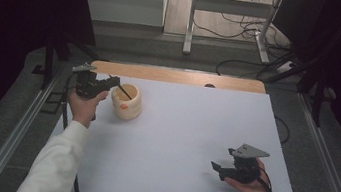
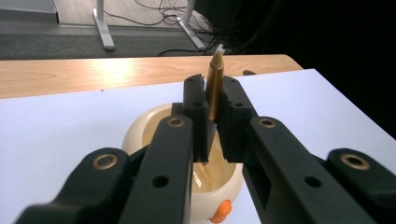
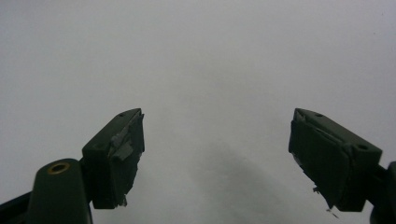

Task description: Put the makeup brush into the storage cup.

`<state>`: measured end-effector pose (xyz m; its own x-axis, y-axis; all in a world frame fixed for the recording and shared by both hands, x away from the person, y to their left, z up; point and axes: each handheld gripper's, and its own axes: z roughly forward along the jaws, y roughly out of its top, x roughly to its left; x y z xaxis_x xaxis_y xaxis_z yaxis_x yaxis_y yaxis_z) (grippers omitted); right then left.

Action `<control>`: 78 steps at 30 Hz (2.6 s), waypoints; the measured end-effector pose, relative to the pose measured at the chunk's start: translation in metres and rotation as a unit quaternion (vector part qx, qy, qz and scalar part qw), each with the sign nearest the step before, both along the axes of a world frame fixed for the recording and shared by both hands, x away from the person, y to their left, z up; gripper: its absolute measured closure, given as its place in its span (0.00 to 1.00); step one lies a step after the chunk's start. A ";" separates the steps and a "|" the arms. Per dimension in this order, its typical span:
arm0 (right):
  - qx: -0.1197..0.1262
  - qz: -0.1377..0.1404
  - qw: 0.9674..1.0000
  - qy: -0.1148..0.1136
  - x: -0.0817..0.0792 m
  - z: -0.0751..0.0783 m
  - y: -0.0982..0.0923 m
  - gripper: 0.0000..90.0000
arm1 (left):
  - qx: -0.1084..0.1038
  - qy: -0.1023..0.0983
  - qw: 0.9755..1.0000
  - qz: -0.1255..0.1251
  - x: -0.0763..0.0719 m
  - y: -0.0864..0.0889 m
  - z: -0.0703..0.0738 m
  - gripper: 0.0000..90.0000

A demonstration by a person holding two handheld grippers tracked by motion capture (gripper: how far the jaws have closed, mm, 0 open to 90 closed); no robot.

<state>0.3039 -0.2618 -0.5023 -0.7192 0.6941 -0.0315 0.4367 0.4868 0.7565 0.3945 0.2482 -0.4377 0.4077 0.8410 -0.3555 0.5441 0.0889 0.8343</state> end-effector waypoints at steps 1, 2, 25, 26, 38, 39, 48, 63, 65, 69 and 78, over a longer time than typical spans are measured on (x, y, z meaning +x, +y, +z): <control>0.000 0.001 1.000 0.001 0.000 0.000 0.000 0.21 | 0.000 0.001 1.000 0.000 0.000 -0.001 -0.001 0.93; 0.000 0.001 1.000 0.001 0.000 0.000 0.000 0.21 | 0.000 0.002 1.000 0.000 0.001 -0.001 -0.002 0.93; -0.003 0.001 1.000 0.002 0.000 0.000 0.000 0.21 | 0.011 0.017 1.000 -0.018 0.010 -0.017 -0.018 0.89; -0.003 0.001 1.000 0.002 0.000 0.000 0.000 0.21 | 0.016 0.015 1.000 -0.016 0.010 -0.018 -0.018 0.83; -0.003 0.000 1.000 0.001 0.000 0.000 0.000 0.21 | 0.069 -0.005 0.998 0.014 -0.005 -0.013 -0.007 0.20; -0.003 0.000 1.000 0.001 0.000 -0.001 0.000 0.21 | 0.069 -0.006 0.998 0.011 -0.007 -0.013 -0.006 0.19; 0.003 -0.001 1.000 -0.002 0.001 0.000 -0.001 0.21 | 0.068 -0.011 0.997 -0.020 -0.032 -0.008 -0.003 0.14; 0.012 -0.005 1.000 0.000 0.000 0.001 -0.004 0.21 | 0.071 -0.020 0.996 -0.054 -0.071 -0.006 -0.012 0.14; 0.013 -0.005 1.000 0.000 0.000 0.001 -0.003 0.21 | 0.068 -0.017 0.996 -0.056 -0.075 -0.006 -0.014 0.14; 0.014 -0.005 1.000 0.000 0.000 0.001 -0.003 0.21 | 0.072 -0.012 0.995 -0.061 -0.083 -0.007 -0.017 0.14; 0.014 -0.004 1.000 -0.002 0.000 0.002 -0.002 0.21 | 0.077 -0.011 0.994 -0.076 -0.101 -0.014 -0.024 0.14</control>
<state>0.3036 -0.2634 -0.5002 -0.7138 0.7002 -0.0151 0.4369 0.4620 0.7718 0.2936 0.2340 -0.4620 0.5409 0.8125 -0.2173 0.5235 -0.1230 0.8431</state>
